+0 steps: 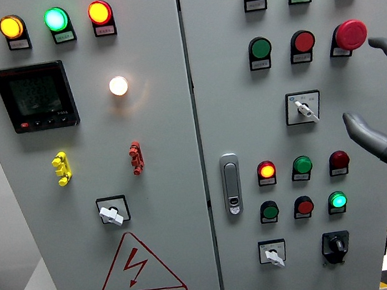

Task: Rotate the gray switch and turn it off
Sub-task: 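Raise the right hand and open its fingers toward the upper rotary switch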

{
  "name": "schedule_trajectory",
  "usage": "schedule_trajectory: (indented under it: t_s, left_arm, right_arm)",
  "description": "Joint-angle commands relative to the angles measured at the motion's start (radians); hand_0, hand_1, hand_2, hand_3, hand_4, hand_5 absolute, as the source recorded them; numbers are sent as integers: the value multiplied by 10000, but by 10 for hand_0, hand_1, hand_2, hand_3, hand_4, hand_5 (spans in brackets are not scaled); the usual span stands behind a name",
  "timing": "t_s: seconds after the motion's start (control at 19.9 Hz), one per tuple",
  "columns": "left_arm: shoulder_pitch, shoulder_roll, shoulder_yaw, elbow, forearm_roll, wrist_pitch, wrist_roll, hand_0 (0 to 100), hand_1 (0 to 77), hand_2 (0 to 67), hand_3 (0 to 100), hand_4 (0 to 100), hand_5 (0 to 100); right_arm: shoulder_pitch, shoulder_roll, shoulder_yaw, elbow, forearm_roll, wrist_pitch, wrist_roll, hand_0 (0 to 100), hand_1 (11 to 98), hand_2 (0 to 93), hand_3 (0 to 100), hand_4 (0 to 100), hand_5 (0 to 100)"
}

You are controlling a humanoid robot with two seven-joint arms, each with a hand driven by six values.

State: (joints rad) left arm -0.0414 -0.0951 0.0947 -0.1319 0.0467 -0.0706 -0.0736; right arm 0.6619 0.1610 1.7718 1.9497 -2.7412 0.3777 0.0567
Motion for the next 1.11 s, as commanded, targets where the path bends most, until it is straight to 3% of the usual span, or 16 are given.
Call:
schedule_trajectory:
  t_s: [0.0,0.5,0.7,0.85,1.05]
  left_arm:
    - [0,0,4,0,8,0,0,892,0,133,187,82,109]
    - [0,0,4,0,-7,0,0,891,0,133,187,82,109]
    - [0,0,-11,0,8,0,0,891,0,133,187,82,109]
    - [0,0,4,0,8,0,0,891,0,133,188,82,109]
    - [0,0,4,0,8,0,0,891,0,133,188,83,109]
  right_arm:
    - [8,0,0,0,0,74,-15,323,341,109,920,1000,1000]
    - [54,0,0,-215,15,43,-61,322,334,136,919,1000,1000]
    - [192,16,-16,-491,15,-18,-153,325,322,239,921,1000,1000]
    - [299,16,-123,-675,183,-34,-612,337,305,340,918,1000,1000]
    - [422,0,-169,-859,491,-34,-889,332,297,397,917,1000,1000]
